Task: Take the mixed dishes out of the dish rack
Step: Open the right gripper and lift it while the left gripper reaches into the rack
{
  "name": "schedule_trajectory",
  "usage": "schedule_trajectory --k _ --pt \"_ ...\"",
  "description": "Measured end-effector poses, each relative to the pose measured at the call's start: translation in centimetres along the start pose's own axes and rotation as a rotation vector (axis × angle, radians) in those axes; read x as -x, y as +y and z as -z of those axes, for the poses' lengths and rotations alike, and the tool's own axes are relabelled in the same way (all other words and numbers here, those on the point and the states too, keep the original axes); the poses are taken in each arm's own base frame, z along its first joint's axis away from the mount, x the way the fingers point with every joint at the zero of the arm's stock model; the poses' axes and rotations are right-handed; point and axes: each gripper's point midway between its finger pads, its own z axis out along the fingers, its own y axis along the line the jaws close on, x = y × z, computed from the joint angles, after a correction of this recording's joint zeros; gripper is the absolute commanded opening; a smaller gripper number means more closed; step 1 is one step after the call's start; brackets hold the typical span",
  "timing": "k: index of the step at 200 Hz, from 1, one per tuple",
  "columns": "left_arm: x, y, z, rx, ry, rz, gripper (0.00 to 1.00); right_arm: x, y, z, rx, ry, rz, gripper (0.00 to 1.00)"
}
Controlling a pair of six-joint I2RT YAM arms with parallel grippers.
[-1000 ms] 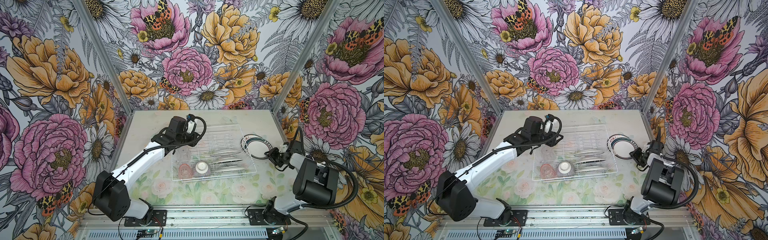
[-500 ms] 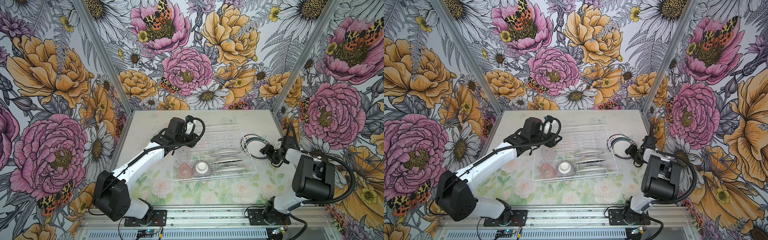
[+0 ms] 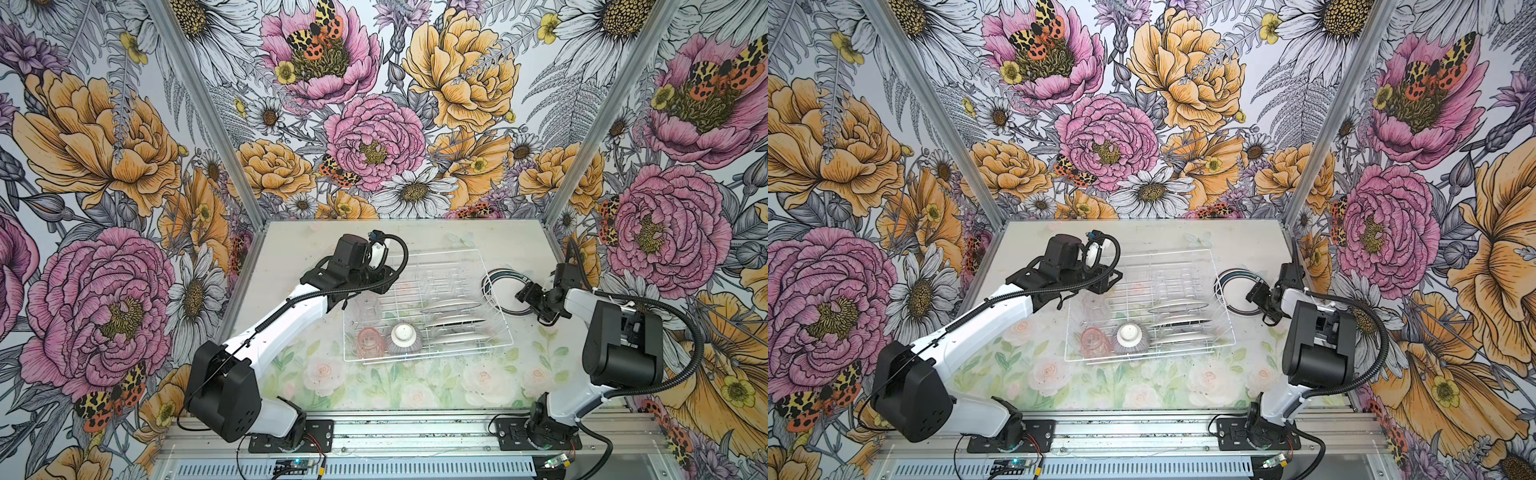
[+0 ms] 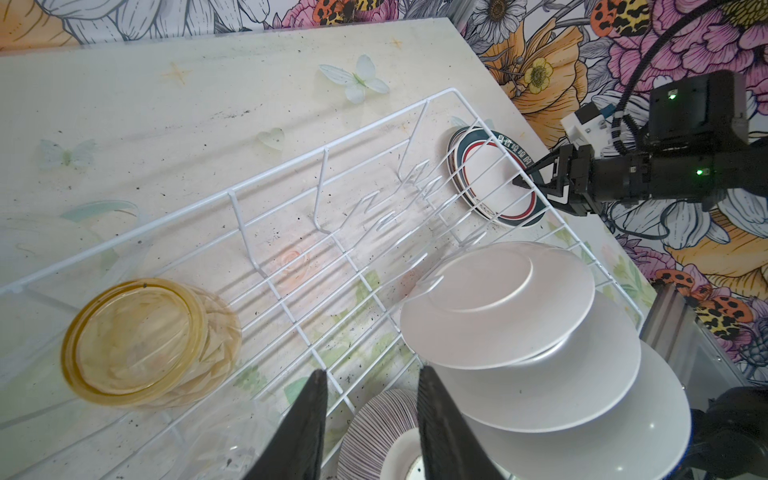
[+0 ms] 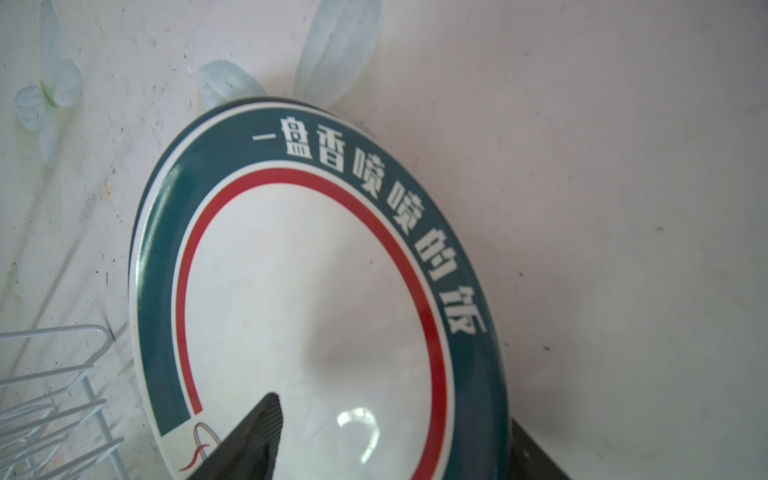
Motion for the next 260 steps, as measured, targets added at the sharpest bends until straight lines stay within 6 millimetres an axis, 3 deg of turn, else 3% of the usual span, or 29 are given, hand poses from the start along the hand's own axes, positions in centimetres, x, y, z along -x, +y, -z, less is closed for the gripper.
schedule_trajectory --k 84,129,188,206,233,260 --pt "-0.1 0.0 0.0 -0.001 0.001 0.0 0.4 0.8 0.7 -0.6 -0.016 -0.011 0.027 0.82" --pt "-0.4 -0.1 0.2 -0.002 0.002 -0.017 0.43 1.3 1.2 -1.0 -0.023 -0.022 0.037 0.9" --pt "-1.2 -1.9 -0.1 -0.034 0.029 -0.078 0.44 1.6 1.1 -0.9 -0.03 -0.032 0.037 0.9" --pt "-2.0 -3.4 -0.3 -0.052 0.056 -0.129 0.43 1.4 0.4 0.1 -0.035 -0.044 0.021 0.89" --pt "-2.3 -6.4 -0.7 -0.084 0.073 -0.242 0.43 2.4 -0.3 4.0 -0.035 -0.124 0.004 0.88" --pt "-2.7 -9.5 -1.1 -0.084 0.073 -0.397 0.43 3.4 1.6 7.5 0.007 -0.207 0.055 0.87"
